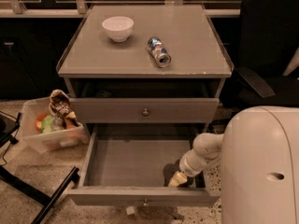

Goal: Open middle drawer

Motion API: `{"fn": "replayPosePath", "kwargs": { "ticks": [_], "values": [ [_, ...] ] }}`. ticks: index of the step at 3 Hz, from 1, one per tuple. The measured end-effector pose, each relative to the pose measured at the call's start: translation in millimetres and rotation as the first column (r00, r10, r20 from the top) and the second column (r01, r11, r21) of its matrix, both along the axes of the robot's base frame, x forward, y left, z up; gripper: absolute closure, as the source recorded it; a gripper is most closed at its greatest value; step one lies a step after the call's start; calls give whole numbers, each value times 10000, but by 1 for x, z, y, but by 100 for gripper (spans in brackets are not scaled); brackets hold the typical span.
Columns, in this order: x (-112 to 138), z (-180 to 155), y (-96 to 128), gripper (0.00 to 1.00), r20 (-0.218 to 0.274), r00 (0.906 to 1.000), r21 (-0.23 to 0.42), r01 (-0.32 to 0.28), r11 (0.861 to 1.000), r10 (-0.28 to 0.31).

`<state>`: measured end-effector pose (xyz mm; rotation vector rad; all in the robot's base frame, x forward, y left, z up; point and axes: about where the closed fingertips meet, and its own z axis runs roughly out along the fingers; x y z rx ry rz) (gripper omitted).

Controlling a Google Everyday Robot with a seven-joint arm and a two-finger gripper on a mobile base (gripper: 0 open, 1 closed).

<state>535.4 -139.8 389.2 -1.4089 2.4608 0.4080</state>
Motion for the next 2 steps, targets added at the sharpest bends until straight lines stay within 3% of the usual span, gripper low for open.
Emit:
{"fn": "replayPosePath", "kwargs": {
  "ticks": [2],
  "values": [
    [-10,-4,-3,0,-280,9990,35,-337,9994,338]
  ]
}}
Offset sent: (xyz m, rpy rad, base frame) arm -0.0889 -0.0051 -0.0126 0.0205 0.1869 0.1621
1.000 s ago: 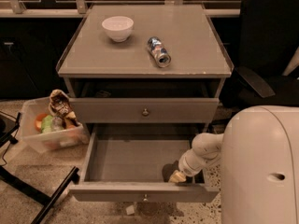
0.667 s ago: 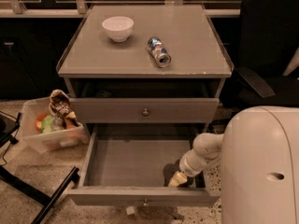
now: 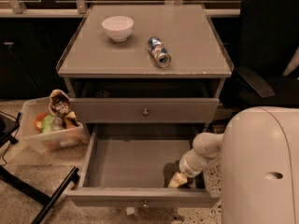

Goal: Open middle drawer

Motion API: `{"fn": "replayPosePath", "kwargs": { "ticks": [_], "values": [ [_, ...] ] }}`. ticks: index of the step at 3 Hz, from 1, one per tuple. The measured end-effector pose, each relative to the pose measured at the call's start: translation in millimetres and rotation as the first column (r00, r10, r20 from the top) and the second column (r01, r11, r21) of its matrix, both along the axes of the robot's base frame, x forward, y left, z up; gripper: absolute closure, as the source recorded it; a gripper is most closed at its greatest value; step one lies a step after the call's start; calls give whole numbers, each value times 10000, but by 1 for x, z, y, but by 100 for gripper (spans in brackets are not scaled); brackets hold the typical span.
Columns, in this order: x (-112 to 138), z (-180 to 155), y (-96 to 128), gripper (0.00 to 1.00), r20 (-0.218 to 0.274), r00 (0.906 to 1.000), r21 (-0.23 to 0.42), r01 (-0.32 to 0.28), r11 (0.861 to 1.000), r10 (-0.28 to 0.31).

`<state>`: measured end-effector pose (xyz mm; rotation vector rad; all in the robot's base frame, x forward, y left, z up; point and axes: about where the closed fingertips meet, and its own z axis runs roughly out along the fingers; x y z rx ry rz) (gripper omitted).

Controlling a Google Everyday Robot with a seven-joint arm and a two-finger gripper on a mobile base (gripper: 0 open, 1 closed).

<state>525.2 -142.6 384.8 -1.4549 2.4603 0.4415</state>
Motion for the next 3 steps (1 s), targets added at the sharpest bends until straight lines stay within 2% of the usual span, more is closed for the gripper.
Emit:
{"fn": "replayPosePath", "kwargs": {
  "ticks": [1,3],
  "values": [
    [2,0,-1,0,0,10000,0,0,10000,0],
    [-3,25,0,0,1279,9914,122,267,9996,-280]
  ]
}}
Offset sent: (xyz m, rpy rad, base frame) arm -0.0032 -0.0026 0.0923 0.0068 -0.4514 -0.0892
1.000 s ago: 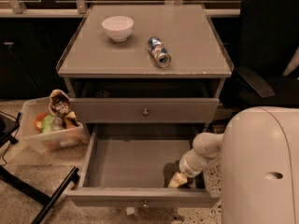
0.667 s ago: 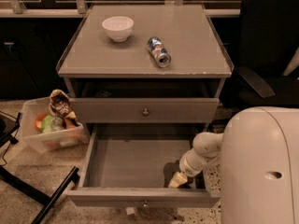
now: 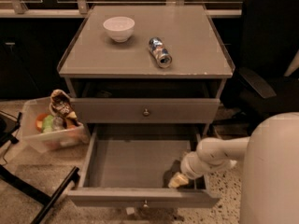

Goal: Open middle drawer

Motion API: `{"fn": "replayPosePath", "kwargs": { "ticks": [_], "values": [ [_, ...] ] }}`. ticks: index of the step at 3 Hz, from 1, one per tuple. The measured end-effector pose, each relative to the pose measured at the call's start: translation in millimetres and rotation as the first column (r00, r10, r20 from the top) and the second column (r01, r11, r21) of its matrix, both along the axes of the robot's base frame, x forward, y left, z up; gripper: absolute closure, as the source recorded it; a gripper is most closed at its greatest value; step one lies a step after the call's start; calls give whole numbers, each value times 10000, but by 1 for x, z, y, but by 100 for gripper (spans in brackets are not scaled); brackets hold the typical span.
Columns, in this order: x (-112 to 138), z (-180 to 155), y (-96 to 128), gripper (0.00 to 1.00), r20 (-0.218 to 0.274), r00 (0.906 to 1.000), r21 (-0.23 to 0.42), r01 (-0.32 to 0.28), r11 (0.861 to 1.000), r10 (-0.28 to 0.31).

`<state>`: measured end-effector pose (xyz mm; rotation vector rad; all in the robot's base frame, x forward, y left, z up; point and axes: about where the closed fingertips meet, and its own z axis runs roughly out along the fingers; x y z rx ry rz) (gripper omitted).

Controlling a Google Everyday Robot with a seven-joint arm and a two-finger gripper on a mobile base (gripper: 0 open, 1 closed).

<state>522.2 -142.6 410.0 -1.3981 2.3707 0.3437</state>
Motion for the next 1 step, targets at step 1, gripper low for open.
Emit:
{"fn": "replayPosePath", "kwargs": {
  "ticks": [1],
  "values": [
    [2,5,-1,0,159,9999,44,24,10000,-25]
  ]
}}
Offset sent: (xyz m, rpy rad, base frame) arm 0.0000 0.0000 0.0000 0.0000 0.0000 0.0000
